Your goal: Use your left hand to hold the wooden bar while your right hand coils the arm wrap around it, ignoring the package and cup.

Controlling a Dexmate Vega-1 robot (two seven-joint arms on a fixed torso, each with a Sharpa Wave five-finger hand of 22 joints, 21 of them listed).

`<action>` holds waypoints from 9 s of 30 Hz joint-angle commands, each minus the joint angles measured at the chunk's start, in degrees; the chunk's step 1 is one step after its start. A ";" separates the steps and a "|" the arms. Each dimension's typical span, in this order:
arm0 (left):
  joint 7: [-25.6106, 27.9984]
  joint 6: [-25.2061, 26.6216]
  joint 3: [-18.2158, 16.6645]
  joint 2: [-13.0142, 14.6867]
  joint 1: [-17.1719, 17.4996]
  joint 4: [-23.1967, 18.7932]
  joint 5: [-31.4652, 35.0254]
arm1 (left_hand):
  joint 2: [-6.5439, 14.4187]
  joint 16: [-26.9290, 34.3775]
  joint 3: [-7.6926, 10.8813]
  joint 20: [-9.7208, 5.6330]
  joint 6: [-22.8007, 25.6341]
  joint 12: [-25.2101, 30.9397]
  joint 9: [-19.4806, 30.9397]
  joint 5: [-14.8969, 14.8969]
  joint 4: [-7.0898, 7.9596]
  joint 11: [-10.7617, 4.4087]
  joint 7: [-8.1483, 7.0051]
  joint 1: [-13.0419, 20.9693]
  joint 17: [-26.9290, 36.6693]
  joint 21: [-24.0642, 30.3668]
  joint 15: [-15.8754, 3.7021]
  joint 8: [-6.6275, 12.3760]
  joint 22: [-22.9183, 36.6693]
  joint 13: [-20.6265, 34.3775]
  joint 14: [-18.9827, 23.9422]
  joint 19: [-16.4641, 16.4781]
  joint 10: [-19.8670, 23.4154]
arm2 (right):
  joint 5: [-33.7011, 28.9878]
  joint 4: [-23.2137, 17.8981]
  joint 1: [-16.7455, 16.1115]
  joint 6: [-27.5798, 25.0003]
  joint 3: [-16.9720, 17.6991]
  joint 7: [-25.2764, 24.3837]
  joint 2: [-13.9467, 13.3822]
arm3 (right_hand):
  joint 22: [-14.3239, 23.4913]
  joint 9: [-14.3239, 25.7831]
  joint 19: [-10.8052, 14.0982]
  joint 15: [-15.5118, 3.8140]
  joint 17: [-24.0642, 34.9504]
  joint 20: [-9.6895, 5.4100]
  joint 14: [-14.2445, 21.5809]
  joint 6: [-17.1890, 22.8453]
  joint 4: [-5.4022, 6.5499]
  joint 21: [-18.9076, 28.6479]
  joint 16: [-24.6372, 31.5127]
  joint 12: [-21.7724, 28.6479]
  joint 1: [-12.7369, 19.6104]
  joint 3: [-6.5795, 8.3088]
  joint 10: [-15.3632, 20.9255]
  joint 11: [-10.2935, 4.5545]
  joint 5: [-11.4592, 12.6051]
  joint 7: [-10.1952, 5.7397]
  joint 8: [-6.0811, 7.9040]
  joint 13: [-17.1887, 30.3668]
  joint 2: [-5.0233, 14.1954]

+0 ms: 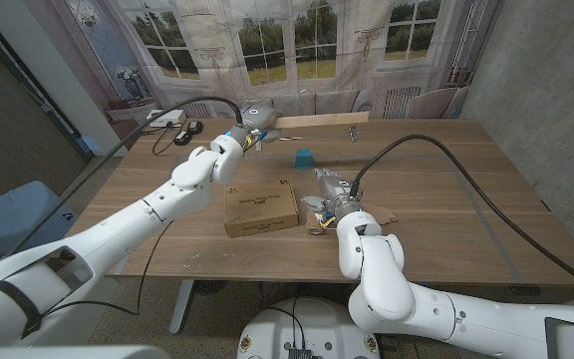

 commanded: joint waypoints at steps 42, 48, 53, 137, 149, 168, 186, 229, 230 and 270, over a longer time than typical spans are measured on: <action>1.55 -0.51 0.45 0.04 -0.85 2.21 -2.23 | 0.26 1.58 1.79 -4.29 -0.04 3.11 -0.32 -0.12 -0.13 0.11 0.14 -1.66 0.05 2.49 -0.07 1.10 -1.52 -0.31 -0.68 -1.11 -0.82 | -51.86 17.44 -22.20 43.80 27.75 37.74 27.18 | -0.03 0.23 0.62 -1.67 0.22 -1.78 -2.55 -5.84 0.15 0.35 0.67 0.67 6.68 -2.22 -5.01 -0.88 4.46 -1.32 0.99 0.52 -6.19; 1.58 -0.61 0.56 0.05 -1.07 2.50 -2.27 | 0.26 1.68 1.90 -4.29 -0.15 3.24 -0.38 -0.15 -0.14 -0.05 0.14 -1.80 0.04 2.67 -0.07 1.12 -1.66 -0.36 -0.71 -1.20 -0.75 | -52.12 19.38 -20.71 43.99 27.87 39.47 28.06 | -0.02 0.23 0.74 -1.96 0.24 -2.09 -2.55 -6.14 0.16 0.37 0.74 0.70 8.14 -1.93 -5.37 -1.10 5.02 -1.64 1.06 0.52 -5.79; 1.72 -0.63 0.54 0.06 -1.15 2.67 -2.40 | 0.25 1.91 2.16 -4.32 -0.32 2.97 -0.43 -0.20 -0.14 0.04 0.16 -2.12 0.04 3.09 -0.06 1.25 -1.95 -0.95 -0.80 -1.32 -0.62 | -52.36 20.56 -19.41 44.26 27.73 41.10 28.42 | -0.02 0.24 0.90 -2.22 0.27 -2.16 -2.17 -6.05 0.19 0.42 0.94 1.03 8.99 -1.82 -4.75 -0.92 5.35 -1.51 1.20 0.53 -5.65; -1.75 2.70 2.88 -2.32 -2.61 0.33 1.41 | 0.40 3.40 4.63 -4.35 -1.03 3.89 -1.36 -0.94 -0.35 0.11 0.15 -4.85 -0.21 6.41 -0.08 2.86 -4.83 -1.16 -1.71 -2.66 -0.94 | 11.25 7.98 -33.89 35.06 36.90 -45.03 14.75 | 8.27 5.93 27.33 -12.25 40.67 -9.03 55.26 49.14 1.58 24.14 38.23 36.67 38.74 -6.17 52.43 -0.47 1.91 4.86 22.02 17.42 9.33; -2.16 3.15 3.21 -2.73 -2.31 -0.58 2.25 | 0.40 3.39 4.89 -4.40 -1.06 3.70 -1.66 -1.03 -0.38 0.04 0.11 -5.14 -0.27 6.61 -0.07 2.97 -5.06 -1.47 -1.73 -2.75 -0.93 | 23.54 3.75 -36.35 41.07 40.38 -56.54 10.34 | 8.52 6.21 26.87 -12.23 42.47 -8.92 55.25 49.05 1.86 25.25 38.25 36.85 39.07 -6.09 52.46 -0.45 1.50 5.11 22.17 18.13 9.31; -2.54 3.45 3.40 -3.26 -2.22 -1.02 3.24 | 0.38 3.55 5.53 -4.23 -0.67 4.24 -2.34 -1.34 -0.60 0.00 0.10 -5.78 -0.25 7.16 -0.07 3.57 -5.22 -0.69 -1.98 -3.21 -1.05 | 32.23 1.19 -39.04 55.36 45.52 -73.27 8.87 | 8.69 6.10 27.19 -12.27 44.34 -8.46 55.69 49.14 2.07 26.74 38.37 36.62 39.26 -6.04 52.95 -0.29 1.19 5.10 22.15 17.89 9.20; -3.66 1.79 4.67 -4.39 -4.18 1.27 3.61 | -0.31 3.47 5.65 -4.04 0.97 4.54 -3.58 -1.42 -1.07 0.51 -0.29 -6.15 -0.32 7.18 -0.07 4.23 -5.81 -0.92 -2.47 -3.50 -0.50 | 35.03 -2.14 -42.59 67.20 50.93 -78.90 9.73 | 8.90 5.83 27.30 -12.22 45.72 -8.40 57.08 49.64 1.83 28.61 39.27 36.68 39.95 -6.49 53.71 -0.59 0.73 5.81 22.11 18.15 8.92; -6.76 -1.59 8.53 -7.60 -8.73 5.77 4.24 | -0.77 3.89 5.74 -3.81 1.96 7.11 -5.84 -1.06 -1.38 0.89 -0.46 -6.53 -0.10 7.59 -0.06 4.56 -5.74 -0.24 -2.66 -3.81 -1.25 | 32.66 -11.16 -26.28 59.28 52.35 -60.70 12.28 | 9.22 6.05 27.25 -12.22 46.18 -8.49 58.12 50.48 1.77 32.72 39.80 36.71 41.05 -7.80 54.98 -0.80 0.54 6.39 22.16 18.72 8.80; -6.80 -1.69 8.58 -7.65 -8.82 5.92 4.18 | -0.76 3.90 5.75 -3.78 1.96 7.16 -5.83 -1.04 -1.39 0.76 -0.57 -6.53 -0.10 7.61 -0.06 4.59 -5.70 -0.19 -2.67 -3.84 -1.35 | 32.39 -11.18 -25.67 58.83 52.25 -60.46 12.35 | 9.23 6.05 27.26 -12.19 46.21 -8.54 58.15 50.47 1.80 32.79 39.81 36.71 41.03 -7.82 54.98 -0.83 0.54 6.44 22.15 18.73 8.80; -6.50 -4.93 11.26 -10.26 -12.72 12.46 2.66 | -0.68 3.80 5.74 -3.75 1.55 8.07 -6.25 -0.65 -1.44 0.61 -0.40 -6.80 -0.58 7.69 -0.07 5.66 -5.90 -0.41 -2.89 -3.81 -1.59 | 37.52 -5.29 -5.56 48.40 53.92 -59.87 15.11 | 9.18 6.16 26.34 -12.18 46.72 -8.77 58.40 50.56 1.96 35.11 39.61 36.52 41.36 -8.33 55.14 -0.94 0.63 6.34 21.95 19.12 8.83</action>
